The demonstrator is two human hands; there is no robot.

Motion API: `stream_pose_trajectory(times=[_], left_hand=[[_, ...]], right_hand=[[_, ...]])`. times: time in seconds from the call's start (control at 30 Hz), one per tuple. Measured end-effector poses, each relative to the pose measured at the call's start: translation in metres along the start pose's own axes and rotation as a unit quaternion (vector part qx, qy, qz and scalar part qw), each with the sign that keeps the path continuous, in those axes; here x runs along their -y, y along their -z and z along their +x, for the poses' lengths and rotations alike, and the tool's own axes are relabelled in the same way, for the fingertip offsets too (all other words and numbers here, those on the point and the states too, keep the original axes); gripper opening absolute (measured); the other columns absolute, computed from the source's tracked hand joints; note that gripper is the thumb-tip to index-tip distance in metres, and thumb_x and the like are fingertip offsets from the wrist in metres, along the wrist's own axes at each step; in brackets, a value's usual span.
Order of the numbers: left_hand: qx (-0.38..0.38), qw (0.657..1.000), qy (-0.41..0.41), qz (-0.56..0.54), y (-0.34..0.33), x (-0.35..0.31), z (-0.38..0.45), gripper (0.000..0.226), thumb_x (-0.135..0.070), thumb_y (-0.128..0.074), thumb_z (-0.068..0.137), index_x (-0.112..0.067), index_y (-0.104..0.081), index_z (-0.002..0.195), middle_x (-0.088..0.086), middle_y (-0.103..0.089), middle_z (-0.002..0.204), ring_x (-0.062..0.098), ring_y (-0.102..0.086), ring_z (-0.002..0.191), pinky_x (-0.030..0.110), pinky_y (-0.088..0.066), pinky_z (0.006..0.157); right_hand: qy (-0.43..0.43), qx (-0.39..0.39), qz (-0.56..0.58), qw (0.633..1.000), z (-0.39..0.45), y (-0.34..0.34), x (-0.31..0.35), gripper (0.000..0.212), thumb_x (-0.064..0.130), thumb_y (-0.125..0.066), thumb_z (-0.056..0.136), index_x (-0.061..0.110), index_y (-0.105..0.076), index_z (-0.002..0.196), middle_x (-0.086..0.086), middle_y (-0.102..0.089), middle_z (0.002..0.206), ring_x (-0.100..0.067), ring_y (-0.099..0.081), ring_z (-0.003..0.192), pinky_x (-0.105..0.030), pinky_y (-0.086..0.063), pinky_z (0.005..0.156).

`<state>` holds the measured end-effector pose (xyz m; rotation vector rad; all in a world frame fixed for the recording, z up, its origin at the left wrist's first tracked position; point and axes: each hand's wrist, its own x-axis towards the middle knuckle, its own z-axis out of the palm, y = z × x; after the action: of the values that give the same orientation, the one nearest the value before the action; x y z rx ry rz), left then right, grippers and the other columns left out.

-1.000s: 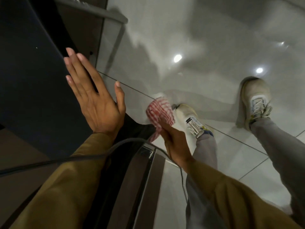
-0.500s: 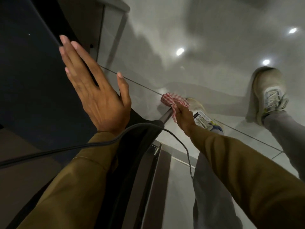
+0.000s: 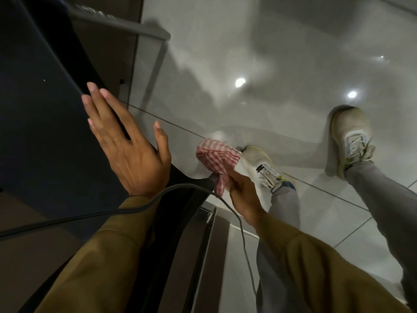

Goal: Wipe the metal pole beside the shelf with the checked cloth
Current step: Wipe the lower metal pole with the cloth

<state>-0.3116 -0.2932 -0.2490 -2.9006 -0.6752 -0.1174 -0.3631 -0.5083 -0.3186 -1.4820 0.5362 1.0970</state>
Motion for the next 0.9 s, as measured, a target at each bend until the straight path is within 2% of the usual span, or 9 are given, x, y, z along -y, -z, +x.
stream_pose_trajectory(times=[0.13,0.27,0.33,0.4,0.43,0.53,0.6,0.8,0.9], left_hand=[[0.005,1.0,0.002,0.003,0.002,-0.002,0.0,0.079,-0.039,-0.048,0.113,0.01,-0.022,0.169,0.031,-0.023,0.178,0.048,-0.019,0.168,0.052,-0.018,0.141],[0.003,1.0,-0.002,0.007,0.001,-0.001,0.0,0.079,-0.039,-0.047,0.113,0.01,-0.022,0.169,0.031,-0.023,0.178,0.047,-0.019,0.169,0.051,-0.018,0.142],[-0.001,1.0,-0.008,0.008,0.002,0.0,0.001,0.079,-0.039,-0.049,0.113,0.01,-0.022,0.169,0.03,-0.023,0.178,0.047,-0.019,0.168,0.052,-0.019,0.141],[-0.001,1.0,-0.007,0.007,0.001,0.0,0.001,0.08,-0.039,-0.049,0.113,0.008,-0.02,0.17,0.029,-0.023,0.179,0.046,-0.019,0.169,0.051,-0.018,0.142],[0.002,1.0,-0.005,0.007,0.001,-0.001,0.001,0.08,-0.04,-0.049,0.113,0.007,-0.019,0.17,0.028,-0.022,0.179,0.046,-0.018,0.169,0.049,-0.016,0.143],[0.009,1.0,-0.005,0.01,0.001,0.0,0.001,0.081,-0.042,-0.048,0.113,0.005,-0.018,0.171,0.026,-0.021,0.18,0.044,-0.017,0.17,0.048,-0.014,0.143],[0.004,1.0,-0.007,0.016,-0.001,0.001,0.0,0.081,-0.042,-0.048,0.112,0.004,-0.018,0.172,0.025,-0.021,0.18,0.044,-0.018,0.17,0.047,-0.014,0.143],[-0.01,1.0,-0.016,0.021,-0.008,0.006,-0.002,0.081,-0.042,-0.049,0.112,0.003,-0.019,0.172,0.025,-0.023,0.18,0.045,-0.019,0.169,0.049,-0.015,0.143],[-0.015,1.0,-0.012,0.018,-0.011,0.006,-0.002,0.081,-0.043,-0.049,0.112,0.003,-0.019,0.171,0.025,-0.023,0.18,0.045,-0.018,0.169,0.049,-0.016,0.142]], right_hand=[[-0.117,-0.016,0.142,0.983,0.044,0.006,-0.017,0.021,0.003,-0.042,0.105,0.005,-0.063,0.11,0.001,-0.075,0.083,-0.005,-0.069,0.073,-0.017,-0.059,0.073],[-0.181,-0.041,0.154,0.97,0.076,0.006,-0.015,0.038,0.001,-0.042,0.103,-0.006,-0.047,0.14,-0.021,-0.06,0.136,-0.032,-0.057,0.127,-0.041,-0.04,0.117],[-0.157,-0.024,0.133,0.978,0.066,0.008,-0.009,0.026,0.004,-0.045,0.103,-0.004,-0.058,0.125,-0.017,-0.068,0.113,-0.027,-0.066,0.104,-0.039,-0.05,0.103],[-0.125,-0.001,0.13,0.984,0.044,0.006,0.001,0.021,0.007,-0.044,0.106,0.007,-0.065,0.101,0.0,-0.07,0.077,-0.009,-0.066,0.069,-0.025,-0.055,0.073],[-0.101,0.016,0.12,0.988,0.025,0.004,0.006,0.024,0.009,-0.045,0.107,0.013,-0.068,0.1,0.007,-0.072,0.075,-0.001,-0.066,0.066,-0.019,-0.055,0.069],[-0.005,0.02,-0.08,0.997,-0.025,-0.007,0.01,0.026,0.022,-0.053,0.105,0.023,-0.071,0.123,0.014,-0.074,0.108,0.008,-0.066,0.099,-0.01,-0.05,0.088],[0.011,0.028,-0.072,0.997,-0.035,-0.01,0.007,0.031,0.022,-0.053,0.105,0.024,-0.065,0.134,0.017,-0.068,0.126,0.009,-0.06,0.118,-0.007,-0.044,0.098],[-0.016,0.01,-0.072,0.997,0.007,-0.003,-0.019,0.037,-0.003,-0.047,0.103,0.006,-0.06,0.137,-0.016,-0.067,0.131,-0.021,-0.062,0.123,-0.035,-0.047,0.111],[-0.07,-0.021,0.049,0.996,0.045,0.002,-0.018,0.03,-0.002,-0.044,0.104,0.006,-0.071,0.114,-0.021,-0.062,0.095,-0.018,-0.064,0.081,-0.033,-0.053,0.087]])
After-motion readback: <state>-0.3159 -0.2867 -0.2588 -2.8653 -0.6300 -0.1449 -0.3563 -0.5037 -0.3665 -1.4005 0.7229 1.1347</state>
